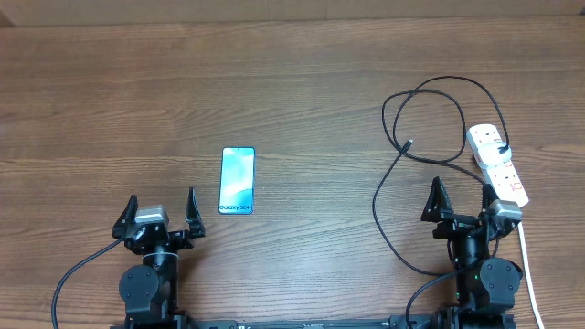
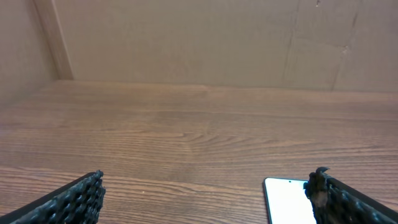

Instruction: Plug charger to phone and switch on socket

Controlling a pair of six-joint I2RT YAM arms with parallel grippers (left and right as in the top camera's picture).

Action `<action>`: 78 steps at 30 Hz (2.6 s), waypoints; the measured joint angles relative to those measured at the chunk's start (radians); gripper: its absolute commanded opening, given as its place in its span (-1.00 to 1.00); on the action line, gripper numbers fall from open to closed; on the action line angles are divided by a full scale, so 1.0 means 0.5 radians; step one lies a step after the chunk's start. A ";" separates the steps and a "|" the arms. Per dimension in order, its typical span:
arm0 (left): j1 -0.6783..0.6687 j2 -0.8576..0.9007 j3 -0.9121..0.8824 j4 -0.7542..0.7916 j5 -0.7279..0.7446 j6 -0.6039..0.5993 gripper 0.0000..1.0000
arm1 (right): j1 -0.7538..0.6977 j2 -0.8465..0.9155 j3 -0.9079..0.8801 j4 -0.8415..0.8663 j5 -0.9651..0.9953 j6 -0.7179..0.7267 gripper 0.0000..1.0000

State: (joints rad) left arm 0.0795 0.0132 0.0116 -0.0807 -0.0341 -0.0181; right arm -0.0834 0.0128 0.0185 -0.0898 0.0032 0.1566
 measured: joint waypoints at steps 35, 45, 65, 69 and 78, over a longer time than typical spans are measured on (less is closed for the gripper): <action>0.000 0.224 0.432 -0.243 0.369 -0.056 0.98 | 0.000 0.000 0.000 0.001 0.001 0.000 1.00; 0.000 0.898 1.083 -0.495 0.578 -0.067 0.99 | 0.000 0.000 0.000 -0.001 0.001 -0.001 1.00; -0.399 1.955 1.987 -1.316 0.647 -0.069 0.99 | 0.000 0.000 0.000 0.000 0.001 0.000 1.00; -0.571 2.042 1.987 -1.402 0.484 -0.070 0.99 | 0.000 0.000 0.000 0.000 0.001 0.000 1.00; -0.619 2.317 1.988 -1.440 0.492 -0.071 0.99 | 0.000 0.000 0.000 0.000 0.001 -0.001 1.00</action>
State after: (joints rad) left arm -0.2298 1.1717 1.0058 -0.8005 0.2119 -0.0536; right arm -0.0834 0.0128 0.0185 -0.0898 0.0036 0.1562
